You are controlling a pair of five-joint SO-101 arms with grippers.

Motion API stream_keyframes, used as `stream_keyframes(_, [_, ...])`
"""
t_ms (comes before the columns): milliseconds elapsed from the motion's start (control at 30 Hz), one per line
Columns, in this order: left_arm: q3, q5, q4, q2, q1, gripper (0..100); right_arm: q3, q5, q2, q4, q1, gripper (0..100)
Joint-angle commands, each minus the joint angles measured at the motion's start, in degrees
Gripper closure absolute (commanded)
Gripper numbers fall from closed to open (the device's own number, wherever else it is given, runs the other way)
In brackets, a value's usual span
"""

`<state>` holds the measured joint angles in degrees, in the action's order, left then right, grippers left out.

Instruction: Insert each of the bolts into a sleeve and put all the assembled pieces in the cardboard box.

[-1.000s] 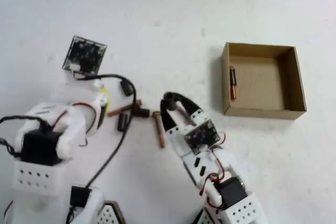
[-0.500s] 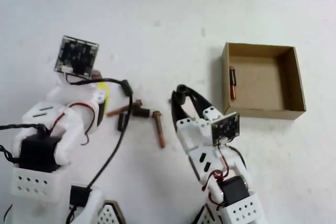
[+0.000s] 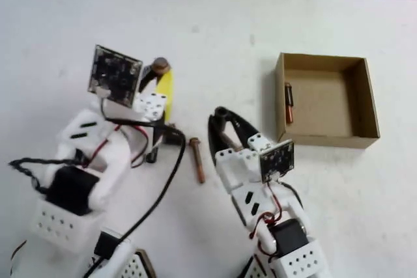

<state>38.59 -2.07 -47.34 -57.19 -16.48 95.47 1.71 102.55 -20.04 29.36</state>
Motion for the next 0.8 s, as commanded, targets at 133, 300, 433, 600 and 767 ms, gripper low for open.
stream_keyframes(133, [15.7,-0.6,24.8,-10.9,-2.7,98,0.1,0.4,0.6,1.4,0.6,98.1])
stream_keyframes(300, [24.5,-0.7,31.2,-17.7,-5.1,98,0.1,0.4,0.6,1.4,1.1,98.1])
stream_keyframes(433, [24.5,-2.1,31.5,-17.6,-5.1,98,0.0,0.3,0.6,1.6,1.1,98.1])
stream_keyframes(600, [23.1,-6.4,31.2,-17.5,-5.1,98,0.3,-4.0,0.6,3.2,3.8,98.1])
stream_keyframes(767, [19.0,-6.5,26.2,-17.5,-9.1,98,1.3,-5.0,0.6,3.5,5.0,98.1])
